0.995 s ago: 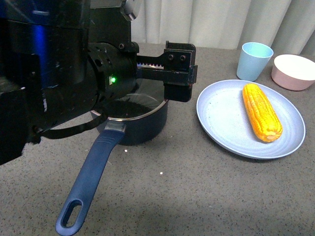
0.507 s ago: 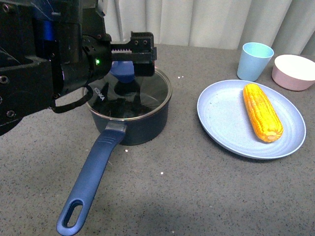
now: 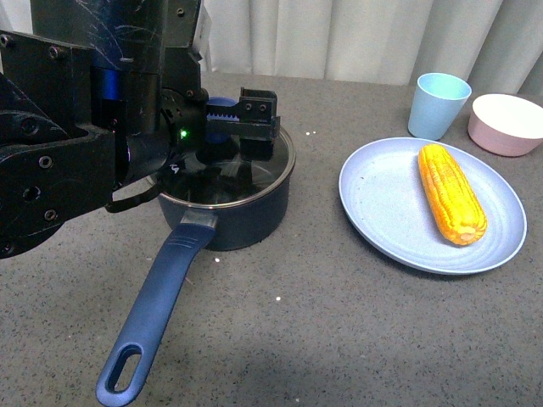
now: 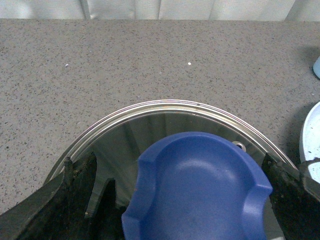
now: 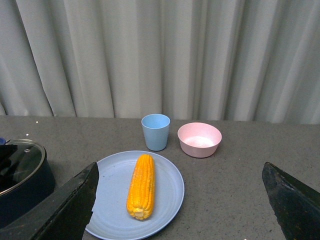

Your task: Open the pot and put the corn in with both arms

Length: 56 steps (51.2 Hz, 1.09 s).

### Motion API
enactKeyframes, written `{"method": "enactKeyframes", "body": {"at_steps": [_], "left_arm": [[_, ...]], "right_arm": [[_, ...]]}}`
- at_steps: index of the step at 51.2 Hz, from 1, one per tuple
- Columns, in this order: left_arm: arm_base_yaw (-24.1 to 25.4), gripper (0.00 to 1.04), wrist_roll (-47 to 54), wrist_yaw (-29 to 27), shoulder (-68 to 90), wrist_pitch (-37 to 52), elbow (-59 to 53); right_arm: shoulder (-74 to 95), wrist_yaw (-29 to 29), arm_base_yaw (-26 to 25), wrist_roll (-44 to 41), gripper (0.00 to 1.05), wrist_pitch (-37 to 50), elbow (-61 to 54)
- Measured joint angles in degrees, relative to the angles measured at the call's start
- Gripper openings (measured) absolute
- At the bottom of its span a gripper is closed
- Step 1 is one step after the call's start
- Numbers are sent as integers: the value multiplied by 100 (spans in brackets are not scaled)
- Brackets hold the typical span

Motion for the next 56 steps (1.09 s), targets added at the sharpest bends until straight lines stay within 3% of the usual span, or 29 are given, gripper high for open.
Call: {"method": "enactKeyframes", "body": {"at_steps": [5, 10, 15, 34, 56], "left_arm": [[39, 96, 4, 0, 9, 0, 7], [59, 75, 4, 87, 9, 0, 20], [59, 61, 0, 107, 9, 0, 31], [245, 59, -227, 260, -662, -260, -17], [2570, 59, 166, 289, 4, 127, 15]], "right_arm": [[0, 0, 0, 0, 96, 0, 0], [-2, 0, 0, 0, 96, 0, 0], [0, 0, 0, 0, 96, 0, 0], [0, 0, 0, 0, 96, 0, 0], [0, 0, 0, 0, 96, 0, 0]]}}
